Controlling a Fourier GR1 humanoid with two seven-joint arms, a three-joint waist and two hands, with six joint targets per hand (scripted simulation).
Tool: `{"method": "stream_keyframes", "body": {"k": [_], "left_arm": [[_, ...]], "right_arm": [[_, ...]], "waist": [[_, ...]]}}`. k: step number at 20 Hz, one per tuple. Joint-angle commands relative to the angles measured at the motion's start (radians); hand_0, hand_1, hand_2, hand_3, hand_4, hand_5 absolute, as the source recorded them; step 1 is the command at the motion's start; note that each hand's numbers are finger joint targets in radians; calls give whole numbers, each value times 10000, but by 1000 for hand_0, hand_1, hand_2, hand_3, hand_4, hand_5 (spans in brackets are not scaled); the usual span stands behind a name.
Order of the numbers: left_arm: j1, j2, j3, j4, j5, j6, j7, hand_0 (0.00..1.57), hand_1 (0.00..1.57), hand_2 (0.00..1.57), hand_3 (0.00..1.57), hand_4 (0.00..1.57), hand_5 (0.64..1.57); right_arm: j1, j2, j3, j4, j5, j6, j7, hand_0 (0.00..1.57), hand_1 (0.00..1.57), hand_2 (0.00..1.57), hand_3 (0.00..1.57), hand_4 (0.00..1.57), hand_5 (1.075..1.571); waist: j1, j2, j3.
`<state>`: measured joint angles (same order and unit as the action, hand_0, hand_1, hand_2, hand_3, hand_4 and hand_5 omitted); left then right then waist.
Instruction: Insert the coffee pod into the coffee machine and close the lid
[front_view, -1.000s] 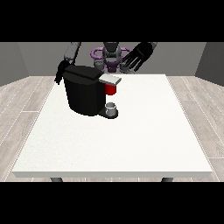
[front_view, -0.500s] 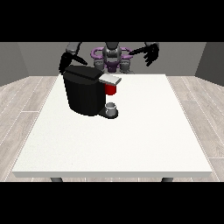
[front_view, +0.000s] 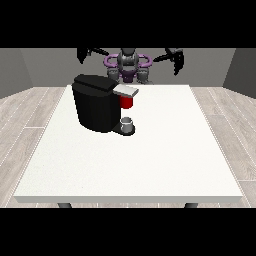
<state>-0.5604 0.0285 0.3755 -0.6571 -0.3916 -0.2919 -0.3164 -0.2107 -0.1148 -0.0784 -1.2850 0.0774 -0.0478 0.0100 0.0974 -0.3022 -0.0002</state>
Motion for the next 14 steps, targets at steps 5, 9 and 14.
{"method": "stream_keyframes", "body": {"k": [5,9,14], "left_arm": [[1480,-275,-1140,-1336,1017,27,535,0,0,0,0,411,1571],[1250,-279,-1710,-2319,1750,-150,841,0,0,0,0,394,1571],[1559,-283,-1955,-3372,1929,321,999,0,0,0,0,356,1571]], "right_arm": [[-515,-402,127,-196,192,331,642,0,0,0,0,0,1571],[-1795,-1127,-1104,580,-665,629,877,0,0,0,0,0,1571],[-2526,-523,-1116,949,-1036,324,1092,0,0,0,0,83,1571]], "waist": [[527,-238,4],[936,637,6],[1024,1300,4]]}}
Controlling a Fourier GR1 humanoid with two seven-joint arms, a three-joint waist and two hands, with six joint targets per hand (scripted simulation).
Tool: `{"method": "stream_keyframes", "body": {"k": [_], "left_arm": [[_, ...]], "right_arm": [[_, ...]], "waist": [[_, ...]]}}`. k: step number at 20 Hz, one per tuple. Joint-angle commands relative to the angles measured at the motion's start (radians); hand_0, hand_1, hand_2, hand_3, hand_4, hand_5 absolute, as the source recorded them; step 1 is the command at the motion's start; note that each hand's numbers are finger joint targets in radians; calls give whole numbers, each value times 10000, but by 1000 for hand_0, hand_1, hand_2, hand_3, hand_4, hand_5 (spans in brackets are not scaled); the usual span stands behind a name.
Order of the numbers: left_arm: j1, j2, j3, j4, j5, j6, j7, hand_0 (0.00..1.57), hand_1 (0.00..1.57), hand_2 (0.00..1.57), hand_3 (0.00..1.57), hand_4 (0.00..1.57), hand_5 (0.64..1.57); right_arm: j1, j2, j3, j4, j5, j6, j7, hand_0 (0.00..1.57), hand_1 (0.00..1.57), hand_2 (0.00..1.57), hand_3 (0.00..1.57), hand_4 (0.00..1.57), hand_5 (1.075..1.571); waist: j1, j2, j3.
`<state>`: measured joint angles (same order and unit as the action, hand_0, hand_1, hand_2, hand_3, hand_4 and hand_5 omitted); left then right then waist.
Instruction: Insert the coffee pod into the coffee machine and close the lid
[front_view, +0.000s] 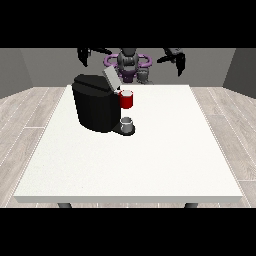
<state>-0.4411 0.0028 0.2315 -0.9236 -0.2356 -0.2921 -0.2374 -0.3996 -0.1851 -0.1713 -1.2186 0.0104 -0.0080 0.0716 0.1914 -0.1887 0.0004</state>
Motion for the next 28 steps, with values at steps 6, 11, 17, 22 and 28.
{"method": "stream_keyframes", "body": {"k": [6,11,17,22,28], "left_arm": [[645,-25,-937,-2135,688,447,907,0,0,0,0,282,1571],[1105,428,-739,-3082,1133,-148,1103,0,0,0,0,349,1571],[1286,288,-990,-4046,1045,510,1475,0,0,0,0,374,1571],[1894,690,-807,-4630,1368,400,1578,0,0,0,0,336,1571],[2531,692,-1077,-4710,993,606,878,0,0,0,0,352,1571]], "right_arm": [[-1109,-394,-802,1240,-1089,583,308,0,0,0,0,168,1571],[-1854,254,-141,1401,-457,-374,550,0,0,0,0,0,1571],[-2252,432,303,1818,-414,57,193,0,0,0,0,0,1571],[-2494,390,451,2096,-291,143,-1,0,0,0,0,0,1571],[-3224,313,478,2187,-214,83,72,0,0,0,0,129,1571]], "waist": [[58,964,0],[209,1238,-3],[-182,1713,-2],[-289,1901,-3],[-267,2275,-4]]}}
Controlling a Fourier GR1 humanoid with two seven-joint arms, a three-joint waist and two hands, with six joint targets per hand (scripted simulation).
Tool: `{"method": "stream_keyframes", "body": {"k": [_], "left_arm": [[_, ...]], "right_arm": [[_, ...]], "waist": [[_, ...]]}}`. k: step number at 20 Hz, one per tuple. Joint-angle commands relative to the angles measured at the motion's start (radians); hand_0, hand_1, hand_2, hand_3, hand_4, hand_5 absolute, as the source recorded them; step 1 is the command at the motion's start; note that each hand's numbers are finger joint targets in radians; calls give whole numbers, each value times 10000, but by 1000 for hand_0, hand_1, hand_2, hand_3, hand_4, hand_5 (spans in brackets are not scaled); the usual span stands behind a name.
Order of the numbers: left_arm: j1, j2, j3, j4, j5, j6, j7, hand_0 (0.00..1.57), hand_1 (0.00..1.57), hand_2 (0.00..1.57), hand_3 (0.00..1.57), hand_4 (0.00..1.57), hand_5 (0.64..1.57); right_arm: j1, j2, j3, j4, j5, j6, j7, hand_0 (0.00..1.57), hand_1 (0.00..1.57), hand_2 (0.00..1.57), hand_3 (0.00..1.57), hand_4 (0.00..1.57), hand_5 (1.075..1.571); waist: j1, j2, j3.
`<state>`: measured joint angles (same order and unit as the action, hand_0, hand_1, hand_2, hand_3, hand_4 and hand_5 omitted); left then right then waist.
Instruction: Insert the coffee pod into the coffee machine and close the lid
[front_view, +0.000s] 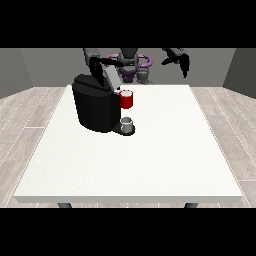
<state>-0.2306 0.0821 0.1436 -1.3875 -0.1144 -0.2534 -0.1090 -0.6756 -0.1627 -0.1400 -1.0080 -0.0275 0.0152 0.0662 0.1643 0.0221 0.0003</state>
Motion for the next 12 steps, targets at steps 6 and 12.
{"method": "stream_keyframes", "body": {"k": [6,12], "left_arm": [[-37,360,190,40,169,-60,-493,0,0,0,0,360,1571],[-95,78,-293,-167,-83,109,284,0,0,0,0,385,1571]], "right_arm": [[-1228,38,453,76,413,23,47,0,0,0,0,161,1571],[-1901,46,795,194,851,-107,510,0,0,0,0,0,1571]], "waist": [[219,675,-7],[510,453,-6]]}}
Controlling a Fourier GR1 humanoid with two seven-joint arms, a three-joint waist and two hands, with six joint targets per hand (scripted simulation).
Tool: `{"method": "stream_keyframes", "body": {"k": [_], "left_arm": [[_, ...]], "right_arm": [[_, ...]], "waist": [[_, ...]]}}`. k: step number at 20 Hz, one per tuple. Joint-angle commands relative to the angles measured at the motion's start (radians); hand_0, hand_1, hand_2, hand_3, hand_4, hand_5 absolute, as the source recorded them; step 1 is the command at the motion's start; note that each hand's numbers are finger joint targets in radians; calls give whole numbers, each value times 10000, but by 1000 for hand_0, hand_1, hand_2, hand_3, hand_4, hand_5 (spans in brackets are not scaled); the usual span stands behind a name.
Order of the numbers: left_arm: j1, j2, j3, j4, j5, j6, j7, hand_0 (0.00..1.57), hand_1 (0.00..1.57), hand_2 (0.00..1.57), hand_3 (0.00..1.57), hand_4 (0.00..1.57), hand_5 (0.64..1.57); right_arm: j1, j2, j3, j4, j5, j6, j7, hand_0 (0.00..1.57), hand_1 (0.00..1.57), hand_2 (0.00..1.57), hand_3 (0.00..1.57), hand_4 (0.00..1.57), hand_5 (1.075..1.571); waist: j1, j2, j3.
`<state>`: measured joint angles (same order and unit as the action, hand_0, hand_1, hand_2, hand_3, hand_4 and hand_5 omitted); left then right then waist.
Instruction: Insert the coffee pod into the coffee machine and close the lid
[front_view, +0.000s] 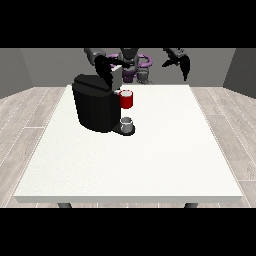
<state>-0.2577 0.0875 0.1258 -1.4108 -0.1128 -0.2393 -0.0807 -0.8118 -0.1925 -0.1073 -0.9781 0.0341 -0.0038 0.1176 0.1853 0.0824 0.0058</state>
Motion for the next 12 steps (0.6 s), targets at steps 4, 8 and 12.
{"method": "stream_keyframes", "body": {"k": [4,8,12], "left_arm": [[-212,-246,-392,-313,-59,11,256,0,0,0,0,356,1571],[-102,-100,-282,145,-90,-76,-218,0,0,0,0,326,1571],[-742,65,-187,42,94,-247,-51,0,0,0,0,386,1571]], "right_arm": [[-606,467,481,-102,405,-182,-406,0,0,0,0,0,1571],[-507,683,1221,-690,1043,-328,-93,0,0,0,0,102,1571],[-1322,31,994,-865,1183,-293,570,0,0,0,0,219,1571]], "waist": [[675,190,-54],[660,103,-62],[1307,530,-59]]}}
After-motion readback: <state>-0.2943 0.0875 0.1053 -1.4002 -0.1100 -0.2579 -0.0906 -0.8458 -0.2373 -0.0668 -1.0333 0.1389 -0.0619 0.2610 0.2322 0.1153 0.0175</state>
